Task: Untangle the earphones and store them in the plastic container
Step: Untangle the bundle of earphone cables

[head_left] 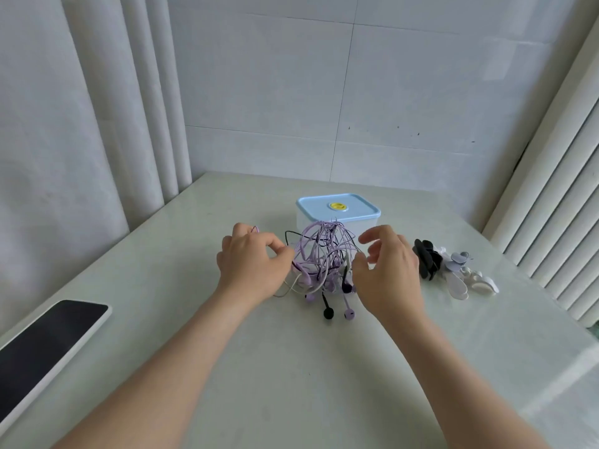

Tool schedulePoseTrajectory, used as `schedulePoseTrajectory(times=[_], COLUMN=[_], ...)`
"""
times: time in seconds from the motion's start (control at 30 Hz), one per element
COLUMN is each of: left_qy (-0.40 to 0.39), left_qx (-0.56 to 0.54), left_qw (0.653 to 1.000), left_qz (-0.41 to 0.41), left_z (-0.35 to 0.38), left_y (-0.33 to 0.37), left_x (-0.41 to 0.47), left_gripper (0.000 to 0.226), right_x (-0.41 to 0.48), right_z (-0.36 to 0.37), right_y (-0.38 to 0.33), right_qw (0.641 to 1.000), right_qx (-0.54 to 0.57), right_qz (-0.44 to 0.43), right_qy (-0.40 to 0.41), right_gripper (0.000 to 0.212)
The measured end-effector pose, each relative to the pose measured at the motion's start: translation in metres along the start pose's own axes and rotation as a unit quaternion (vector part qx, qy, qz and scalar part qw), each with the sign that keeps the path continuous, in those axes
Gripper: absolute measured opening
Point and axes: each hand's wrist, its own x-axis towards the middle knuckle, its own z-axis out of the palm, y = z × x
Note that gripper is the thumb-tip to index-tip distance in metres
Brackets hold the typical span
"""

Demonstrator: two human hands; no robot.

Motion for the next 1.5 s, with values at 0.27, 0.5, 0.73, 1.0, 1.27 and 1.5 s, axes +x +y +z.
schedulePoseTrajectory(times=[0.27,0.5,0.73,1.0,1.27,1.5], left_qy=[-0.043,-0.078,-0.135,-0.172,-0.179,-0.181], left_qx=[0.074,0.079,0.07,0.091,-0.006,0.031], left_qw=[0.996,0.994,0.988,0.98,0.983,0.982], left_qz=[-0.001,-0.006,-0.01,0.039,0.031,0.038], left_z=[-0.003,-0.004,-0.001,0.0,0.004,0.01], left_y=[0.003,0.003,0.002,0.002,0.008,0.005], left_x=[-0.007,-0.008,-0.006,-0.006,-0.006,-0.013], left_gripper=[0.028,0.021,0.015,0.016,0.076,0.064], right_x=[-0.002,0.001,-0.005,0.002,0.0,-0.008], right_z=[0.002,0.003,0.009,0.013,0.013,0.018], right_y=[0.002,0.006,-0.001,0.014,0.013,0.003], right_qw=[0.99,0.981,0.966,0.98,0.975,0.978], right_qx=[-0.069,-0.027,-0.06,-0.06,-0.075,-0.04], right_qz=[0.01,-0.008,-0.068,-0.017,-0.022,-0.093], right_qy=[-0.119,-0.194,-0.242,-0.189,-0.207,-0.181], right_gripper=[0.021,0.018,0.023,0.007,0.024,0.009])
